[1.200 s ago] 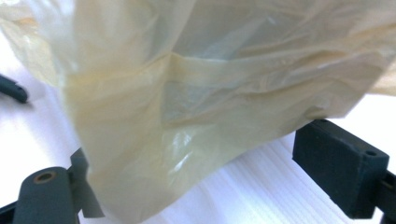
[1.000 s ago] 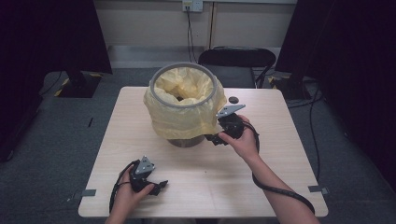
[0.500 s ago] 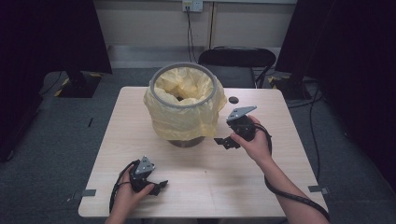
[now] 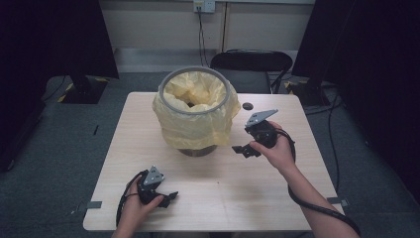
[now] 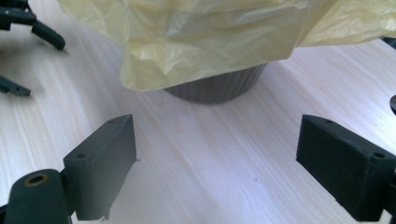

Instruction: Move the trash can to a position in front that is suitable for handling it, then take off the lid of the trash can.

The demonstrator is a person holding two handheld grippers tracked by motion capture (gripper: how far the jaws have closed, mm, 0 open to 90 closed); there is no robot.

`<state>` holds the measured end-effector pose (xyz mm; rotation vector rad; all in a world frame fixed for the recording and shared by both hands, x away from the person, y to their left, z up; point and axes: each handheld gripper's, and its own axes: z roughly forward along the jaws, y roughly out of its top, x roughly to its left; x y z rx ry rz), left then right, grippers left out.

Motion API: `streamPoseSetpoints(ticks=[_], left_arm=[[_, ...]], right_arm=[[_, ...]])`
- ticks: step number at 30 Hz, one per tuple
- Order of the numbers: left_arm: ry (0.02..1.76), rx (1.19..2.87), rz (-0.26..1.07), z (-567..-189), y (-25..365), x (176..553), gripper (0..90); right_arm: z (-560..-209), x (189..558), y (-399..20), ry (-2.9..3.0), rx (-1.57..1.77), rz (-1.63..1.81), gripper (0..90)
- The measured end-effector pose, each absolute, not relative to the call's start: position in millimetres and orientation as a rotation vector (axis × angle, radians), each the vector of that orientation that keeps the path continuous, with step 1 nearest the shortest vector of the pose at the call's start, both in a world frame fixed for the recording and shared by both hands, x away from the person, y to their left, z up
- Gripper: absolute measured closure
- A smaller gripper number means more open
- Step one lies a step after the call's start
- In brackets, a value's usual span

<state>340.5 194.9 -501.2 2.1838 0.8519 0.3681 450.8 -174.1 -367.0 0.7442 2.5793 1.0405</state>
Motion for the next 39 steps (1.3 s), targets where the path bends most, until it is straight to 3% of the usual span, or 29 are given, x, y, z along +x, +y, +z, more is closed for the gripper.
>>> streamPoseSetpoints(ticks=[21, 39], left_arm=[[0.851, 2.184, 0.367, -501.2, 194.7, 340.4, 12.6], [0.851, 2.181, 0.369, -501.2, 194.6, 340.4, 12.6]], right_arm=[[-341.7, 452.8, -149.5, 2.676, 0.631, 0.898, 11.5], [-314.6, 455.3, -158.5, 2.691, 0.629, 0.902, 12.5]])
